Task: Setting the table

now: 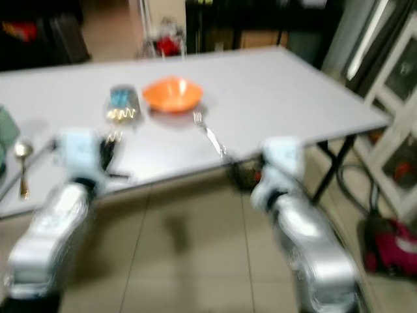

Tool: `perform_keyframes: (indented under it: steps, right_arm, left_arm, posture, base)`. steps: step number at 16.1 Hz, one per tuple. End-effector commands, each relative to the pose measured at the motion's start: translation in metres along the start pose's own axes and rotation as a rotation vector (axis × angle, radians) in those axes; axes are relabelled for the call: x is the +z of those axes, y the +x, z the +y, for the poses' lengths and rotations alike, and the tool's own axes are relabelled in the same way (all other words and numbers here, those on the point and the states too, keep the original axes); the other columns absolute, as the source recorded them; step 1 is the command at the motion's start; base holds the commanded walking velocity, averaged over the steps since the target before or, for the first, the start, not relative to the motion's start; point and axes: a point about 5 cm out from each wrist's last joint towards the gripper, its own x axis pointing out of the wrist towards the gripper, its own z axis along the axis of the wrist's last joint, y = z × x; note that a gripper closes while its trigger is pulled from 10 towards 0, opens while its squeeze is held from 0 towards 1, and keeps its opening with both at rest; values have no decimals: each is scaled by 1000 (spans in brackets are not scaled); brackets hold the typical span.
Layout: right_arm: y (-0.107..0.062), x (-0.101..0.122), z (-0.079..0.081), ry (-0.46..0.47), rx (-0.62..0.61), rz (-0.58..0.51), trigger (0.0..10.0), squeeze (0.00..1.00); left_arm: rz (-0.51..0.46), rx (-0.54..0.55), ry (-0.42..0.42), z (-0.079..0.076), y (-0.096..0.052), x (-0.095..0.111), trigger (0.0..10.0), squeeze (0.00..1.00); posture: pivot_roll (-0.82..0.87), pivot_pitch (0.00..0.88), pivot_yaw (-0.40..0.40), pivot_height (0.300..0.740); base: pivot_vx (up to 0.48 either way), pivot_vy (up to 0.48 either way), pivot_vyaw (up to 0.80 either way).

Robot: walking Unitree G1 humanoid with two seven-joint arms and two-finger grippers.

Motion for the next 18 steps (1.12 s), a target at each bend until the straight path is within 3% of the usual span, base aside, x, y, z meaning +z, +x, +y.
perform_keyframes:
  steps: [1, 8, 12, 15, 18]
  right_arm:
    - [-3, 3, -12, -19, -47, -8, 10000, 0]
    - [-7, 1, -11, -56, -4, 17, 10000, 0]
    - [-8, 1, -4, -101, 81, 42, 10000, 0]
    - [-9, 1, 1, -132, 212, 66, 10000, 0]
    - [-5, 8, -4, -160, 275, 75, 10000, 0]
  left_arm:
    - [-2, -31, -9, -10, 1, 1, 10000, 0]
    - [43, -9, -60, -12, 2, -11, 10000, 0]
    - [96, 7, -106, -12, 1, -21, 10000, 0]
    - [193, 34, -125, -9, 4, -37, 10000, 0]
    - [279, 72, -181, -12, 22, -42, 10000, 0]
  posture:
    - [-119, 10, 8, 740]
    - [-139, 38, -7, 740]
    - [-153, 47, -8, 740]
    - [-143, 49, -2, 740]
    - [-132, 53, 5, 740]
  base:
    - [334, 0, 0]
    - [326, 0, 0]
    - [309, 0, 0]
    - [0, 0, 0]
    - [0, 0, 0]
